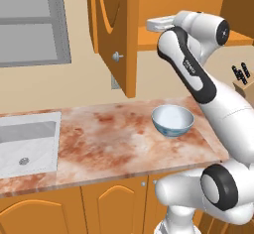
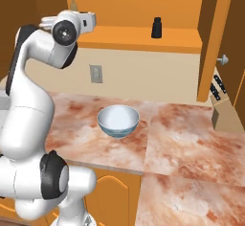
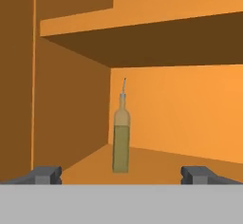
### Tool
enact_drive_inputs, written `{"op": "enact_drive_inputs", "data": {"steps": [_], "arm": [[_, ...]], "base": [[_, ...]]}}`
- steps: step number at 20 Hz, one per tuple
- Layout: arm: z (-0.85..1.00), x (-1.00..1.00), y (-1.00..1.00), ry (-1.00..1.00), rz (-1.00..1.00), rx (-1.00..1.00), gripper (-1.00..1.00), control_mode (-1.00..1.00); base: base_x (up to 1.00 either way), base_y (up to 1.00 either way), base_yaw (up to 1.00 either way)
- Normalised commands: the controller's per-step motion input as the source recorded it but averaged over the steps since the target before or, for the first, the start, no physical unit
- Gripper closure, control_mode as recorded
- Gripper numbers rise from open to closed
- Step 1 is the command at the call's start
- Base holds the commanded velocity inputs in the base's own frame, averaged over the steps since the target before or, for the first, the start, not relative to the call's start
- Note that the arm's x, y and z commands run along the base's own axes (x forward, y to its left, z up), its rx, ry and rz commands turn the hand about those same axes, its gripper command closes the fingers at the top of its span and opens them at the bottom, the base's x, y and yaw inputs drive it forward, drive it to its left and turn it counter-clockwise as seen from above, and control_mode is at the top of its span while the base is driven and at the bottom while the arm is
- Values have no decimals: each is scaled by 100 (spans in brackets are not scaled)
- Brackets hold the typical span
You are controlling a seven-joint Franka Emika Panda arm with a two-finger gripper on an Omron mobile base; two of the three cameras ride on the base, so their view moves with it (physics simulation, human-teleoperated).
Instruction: Retrieve the bottle and the shaker from the cabinet and place them next to the mixing bowl on the counter. Then add garlic from the fridge to the mixing bowl.
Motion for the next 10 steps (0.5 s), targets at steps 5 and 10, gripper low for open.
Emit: {"op": "enact_drive_inputs", "data": {"steps": [5,10], "arm": [[-3,23,1,4,1,12,-100,-100],[-9,34,22,0,0,1,-100,-100]], "base": [[0,0,0],[0,0,0]]}}
